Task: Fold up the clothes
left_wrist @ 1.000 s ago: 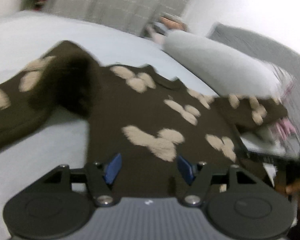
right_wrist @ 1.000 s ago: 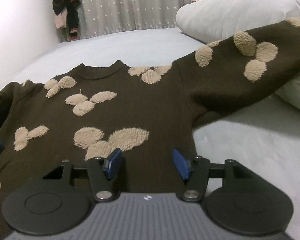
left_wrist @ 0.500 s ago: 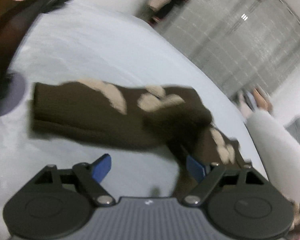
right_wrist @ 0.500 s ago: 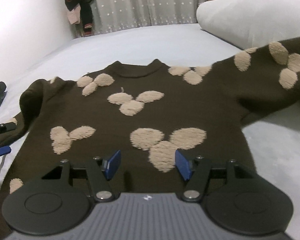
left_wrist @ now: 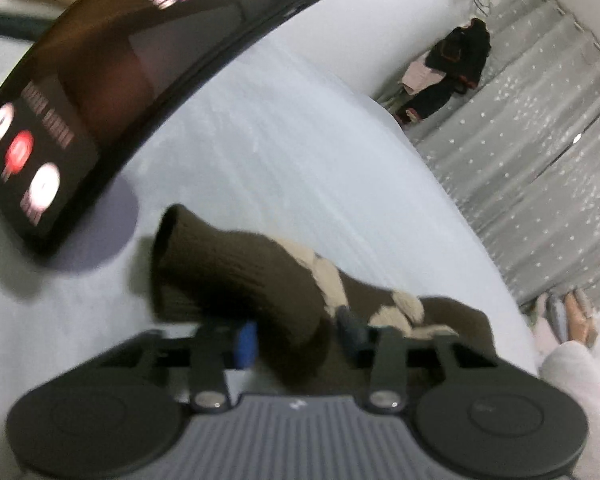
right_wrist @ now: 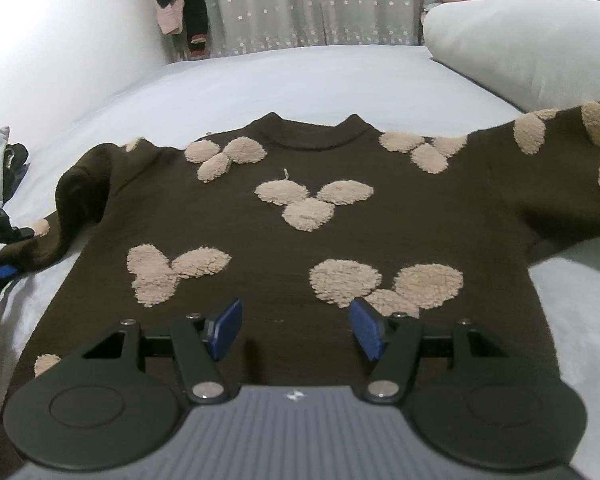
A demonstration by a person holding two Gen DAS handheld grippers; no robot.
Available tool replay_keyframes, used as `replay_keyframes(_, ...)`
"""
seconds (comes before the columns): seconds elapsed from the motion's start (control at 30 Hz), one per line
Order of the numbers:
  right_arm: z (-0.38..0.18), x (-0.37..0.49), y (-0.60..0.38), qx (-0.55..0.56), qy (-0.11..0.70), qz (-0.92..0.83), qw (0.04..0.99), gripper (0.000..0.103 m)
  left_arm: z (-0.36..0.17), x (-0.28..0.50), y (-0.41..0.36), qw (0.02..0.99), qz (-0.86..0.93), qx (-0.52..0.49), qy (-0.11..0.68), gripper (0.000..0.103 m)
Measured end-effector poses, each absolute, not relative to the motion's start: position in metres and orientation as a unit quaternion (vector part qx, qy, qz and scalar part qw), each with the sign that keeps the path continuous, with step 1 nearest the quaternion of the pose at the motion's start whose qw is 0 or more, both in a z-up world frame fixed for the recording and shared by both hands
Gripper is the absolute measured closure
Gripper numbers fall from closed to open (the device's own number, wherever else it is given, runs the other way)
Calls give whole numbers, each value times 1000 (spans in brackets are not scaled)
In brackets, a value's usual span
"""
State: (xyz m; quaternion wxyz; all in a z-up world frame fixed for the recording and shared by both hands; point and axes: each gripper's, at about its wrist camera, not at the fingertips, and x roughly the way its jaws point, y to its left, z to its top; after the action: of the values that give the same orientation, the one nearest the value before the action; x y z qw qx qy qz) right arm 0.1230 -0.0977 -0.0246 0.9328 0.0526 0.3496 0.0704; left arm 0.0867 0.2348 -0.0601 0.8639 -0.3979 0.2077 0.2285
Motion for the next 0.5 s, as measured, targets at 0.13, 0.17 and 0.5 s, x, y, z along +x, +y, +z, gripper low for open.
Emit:
replay_keyframes(0.13,-23,130,-92,49,347,76,933,40,-41,99,245,887,215,-361,191,88)
replay_keyframes(0.17,-22,132,-90,47,347,77,934,40,-34,102,247,895,211,-348,183,89)
replay_keyframes(0.5,-17,175,-43,11,339,105,935,40,22,108,251,964,158,-194,89,89)
